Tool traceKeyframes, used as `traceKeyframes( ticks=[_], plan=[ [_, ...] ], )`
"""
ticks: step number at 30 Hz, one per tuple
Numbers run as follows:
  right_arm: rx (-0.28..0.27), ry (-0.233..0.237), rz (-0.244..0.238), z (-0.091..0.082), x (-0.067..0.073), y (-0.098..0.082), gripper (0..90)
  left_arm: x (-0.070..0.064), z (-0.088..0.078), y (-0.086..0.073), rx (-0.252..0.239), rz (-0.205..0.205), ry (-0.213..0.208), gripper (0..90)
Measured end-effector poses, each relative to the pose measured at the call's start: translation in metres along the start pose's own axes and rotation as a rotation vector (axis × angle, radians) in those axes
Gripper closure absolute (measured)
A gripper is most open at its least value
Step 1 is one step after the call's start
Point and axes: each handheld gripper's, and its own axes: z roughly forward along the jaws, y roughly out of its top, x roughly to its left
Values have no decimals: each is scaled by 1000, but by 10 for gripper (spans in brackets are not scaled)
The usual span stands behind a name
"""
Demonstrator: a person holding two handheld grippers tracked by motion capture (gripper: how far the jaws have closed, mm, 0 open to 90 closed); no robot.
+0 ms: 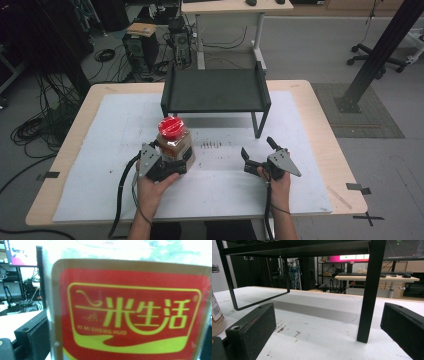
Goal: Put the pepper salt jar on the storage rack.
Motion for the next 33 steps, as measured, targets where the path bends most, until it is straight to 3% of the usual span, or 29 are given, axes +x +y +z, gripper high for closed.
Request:
traceKeyframes(
  ticks=[33],
  plan=[
    [5, 3, -1, 0, 0, 0, 0, 1, -1, -1, 5, -2, 2, 2]
  ],
)
